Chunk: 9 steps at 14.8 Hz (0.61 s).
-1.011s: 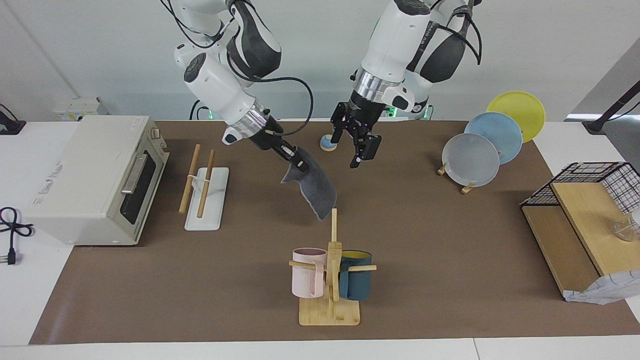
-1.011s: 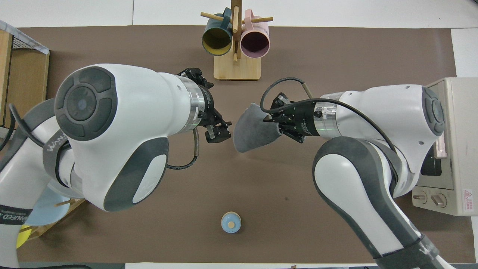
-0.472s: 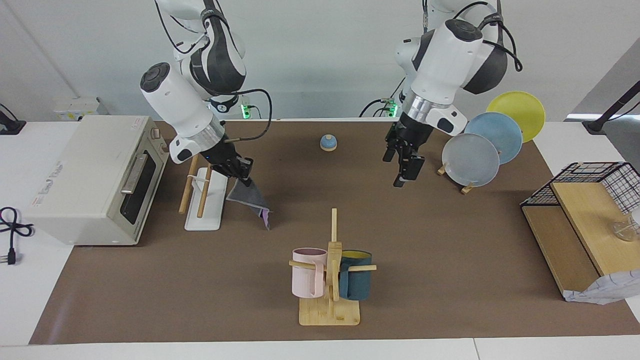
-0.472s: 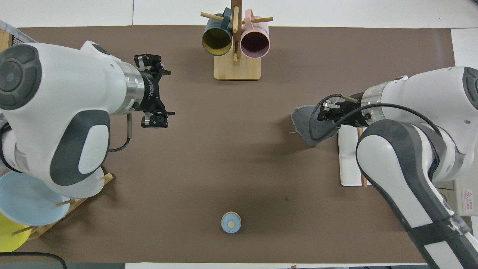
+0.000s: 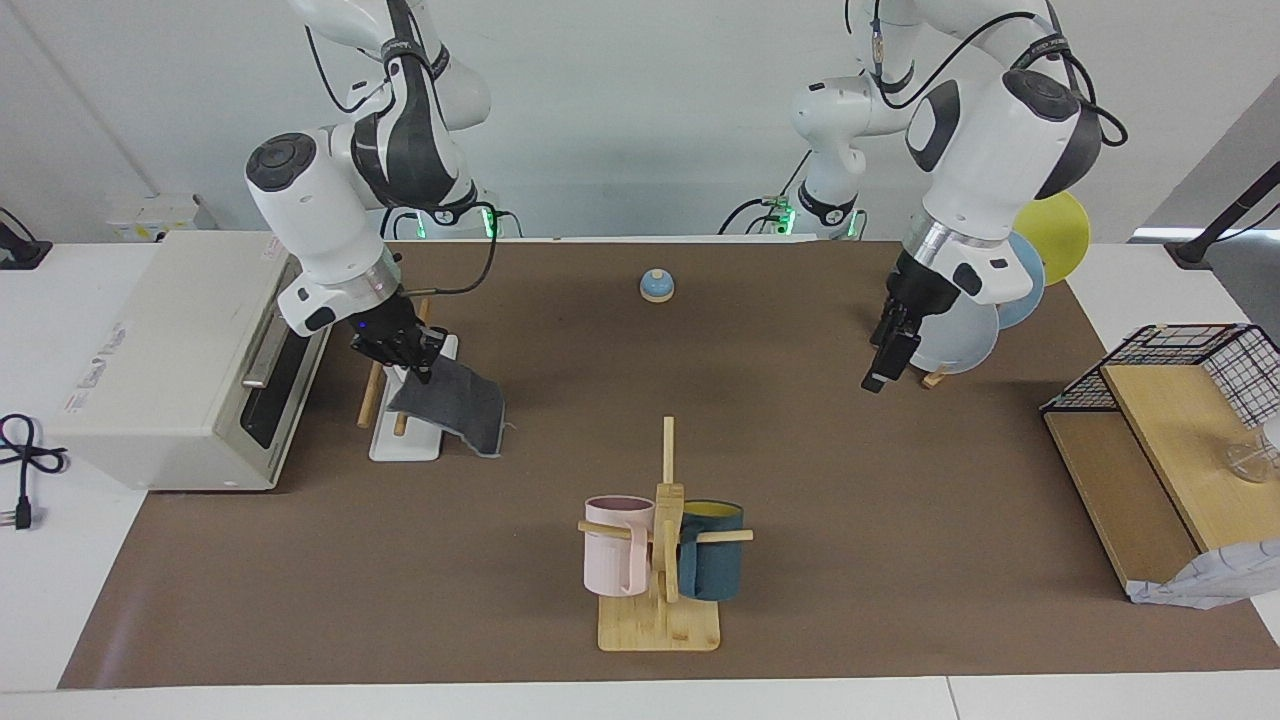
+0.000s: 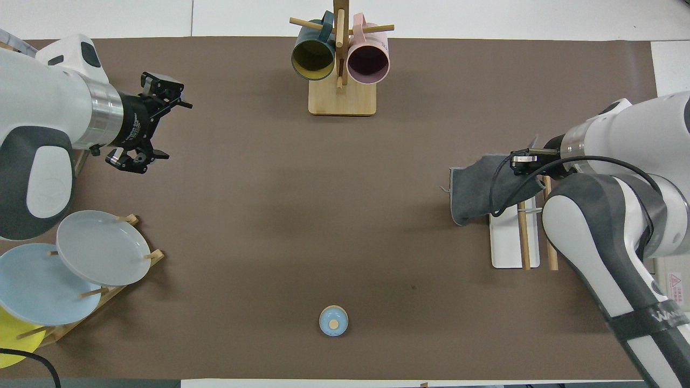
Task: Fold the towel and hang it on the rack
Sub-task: 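Carry the cloth with the right gripper to the wooden rods rack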
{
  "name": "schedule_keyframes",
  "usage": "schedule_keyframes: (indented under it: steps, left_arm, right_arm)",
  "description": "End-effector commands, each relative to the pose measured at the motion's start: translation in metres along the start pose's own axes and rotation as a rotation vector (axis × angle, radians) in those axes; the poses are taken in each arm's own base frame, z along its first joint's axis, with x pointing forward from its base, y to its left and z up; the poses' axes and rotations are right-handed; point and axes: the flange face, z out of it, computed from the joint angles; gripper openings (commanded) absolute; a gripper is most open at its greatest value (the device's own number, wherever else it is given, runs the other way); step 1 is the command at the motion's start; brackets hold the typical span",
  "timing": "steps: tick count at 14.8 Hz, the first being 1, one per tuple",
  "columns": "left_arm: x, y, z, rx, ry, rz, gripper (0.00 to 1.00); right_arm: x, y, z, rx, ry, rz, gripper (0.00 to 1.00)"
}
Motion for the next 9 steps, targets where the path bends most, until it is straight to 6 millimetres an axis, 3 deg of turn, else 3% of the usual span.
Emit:
schedule_keyframes:
  steps: [1,5,9]
  left_arm:
    - [0.026,-0.024,-0.011,0.032,-0.002,0.252,1.0]
    - [0.061,-0.043,-0.024,0.074,-0.028,0.626,1.0]
    - [0.075,-0.044,-0.045,0.229,-0.038,0.832,1.0]
  right_arm:
    - [0.0,0.033,-0.008,-0.071,-0.007,-0.081,0.0]
    - [0.012,0.073,-0.026,-0.1,-0.03,-0.145,0.0]
    - [0.01,0.092,-0.024,-0.114,-0.047,-0.166,0.0]
